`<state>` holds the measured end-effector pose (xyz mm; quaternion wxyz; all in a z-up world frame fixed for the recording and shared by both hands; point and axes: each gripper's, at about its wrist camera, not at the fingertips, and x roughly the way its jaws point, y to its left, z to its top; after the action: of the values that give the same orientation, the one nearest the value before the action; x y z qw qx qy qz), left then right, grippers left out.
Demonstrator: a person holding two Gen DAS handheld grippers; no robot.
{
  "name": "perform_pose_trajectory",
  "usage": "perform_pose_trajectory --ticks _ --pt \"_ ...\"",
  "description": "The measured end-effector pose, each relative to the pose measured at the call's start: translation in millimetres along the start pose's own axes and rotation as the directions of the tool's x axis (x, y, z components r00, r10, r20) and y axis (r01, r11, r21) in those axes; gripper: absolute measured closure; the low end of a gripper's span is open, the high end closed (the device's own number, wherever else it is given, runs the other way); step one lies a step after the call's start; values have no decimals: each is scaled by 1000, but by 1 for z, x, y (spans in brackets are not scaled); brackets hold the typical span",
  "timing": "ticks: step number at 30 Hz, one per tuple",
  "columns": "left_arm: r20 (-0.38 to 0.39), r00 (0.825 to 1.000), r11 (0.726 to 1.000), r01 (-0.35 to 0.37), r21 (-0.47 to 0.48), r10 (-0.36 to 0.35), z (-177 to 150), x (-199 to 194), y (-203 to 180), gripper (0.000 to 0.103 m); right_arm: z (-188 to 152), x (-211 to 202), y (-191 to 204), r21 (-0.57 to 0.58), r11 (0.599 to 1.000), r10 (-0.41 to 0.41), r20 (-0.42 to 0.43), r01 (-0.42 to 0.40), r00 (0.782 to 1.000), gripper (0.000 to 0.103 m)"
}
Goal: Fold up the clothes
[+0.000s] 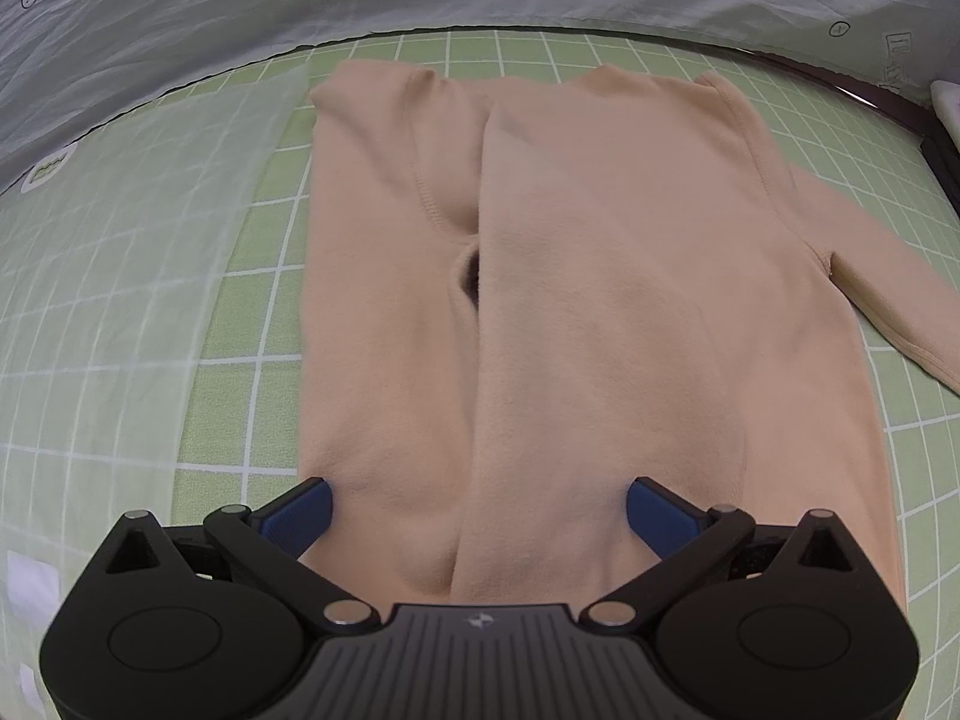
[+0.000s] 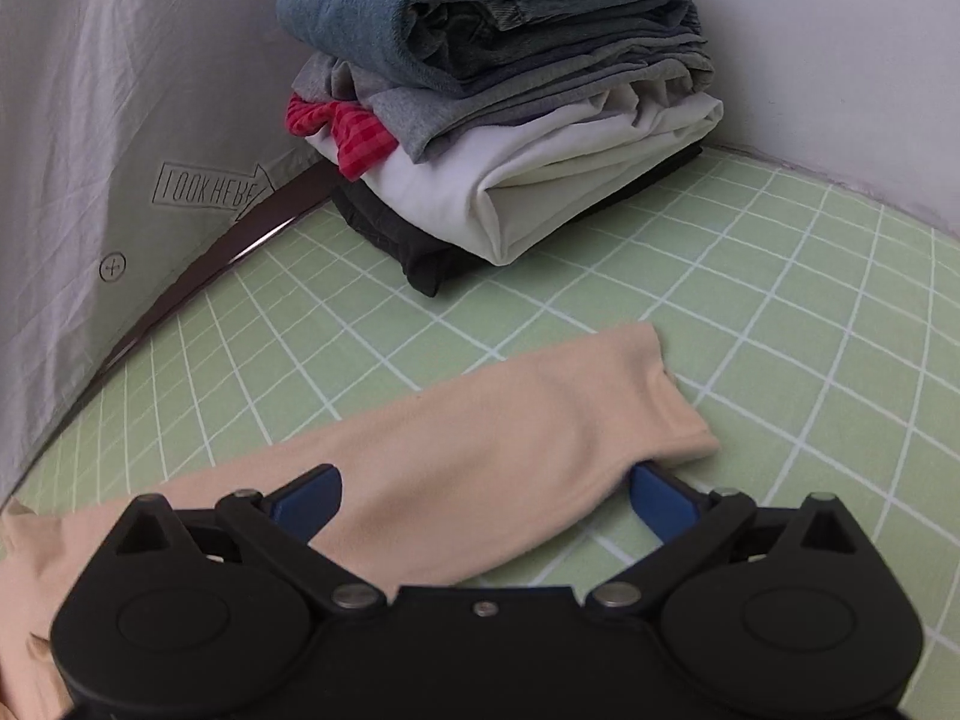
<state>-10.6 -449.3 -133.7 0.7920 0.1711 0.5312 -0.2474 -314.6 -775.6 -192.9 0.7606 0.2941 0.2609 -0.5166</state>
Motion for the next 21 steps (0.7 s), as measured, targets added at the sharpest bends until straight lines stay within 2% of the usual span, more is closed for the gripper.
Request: perform_pose_trajectory --ticks 2,5,7,9,11,13,14,16,19,21 --pt "5 1000 1000 0 -2 0 -1 -1 0 0 -2 9 18 -163 985 -68 -17 64 998 0" --pt "-14 1000 1000 -4 -11 4 3 0 1 0 -4 10 28 -206 978 -26 0 26 1000 3" --pt "-30 1000 1000 -7 -16 6 6 1 1 0 -5 9 33 -222 975 -10 7 12 1000 11" --pt "-40 999 1000 -9 -19 8 9 2 0 0 -6 5 39 -250 968 22 17 -17 1000 28" --pt "-41 999 1000 -9 -20 9 9 1 0 0 -8 1 49 -301 953 53 20 -45 998 58" --pt "-40 999 1000 -10 -21 9 9 1 0 0 -8 -2 60 -348 935 79 9 -71 997 81" --pt "-39 999 1000 -10 -22 9 8 0 0 0 -9 -3 66 -371 926 84 3 -77 996 85" --pt "-46 999 1000 -11 -24 10 12 2 -2 0 -8 -9 74 -368 920 138 -12 -133 990 87" --pt "-59 998 1000 -10 -23 9 15 3 -2 0 -7 -21 85 -329 912 250 -30 -246 968 87" --pt "-57 998 1000 -10 -22 9 15 2 -2 0 -8 -35 104 -326 885 338 -43 -333 940 88"
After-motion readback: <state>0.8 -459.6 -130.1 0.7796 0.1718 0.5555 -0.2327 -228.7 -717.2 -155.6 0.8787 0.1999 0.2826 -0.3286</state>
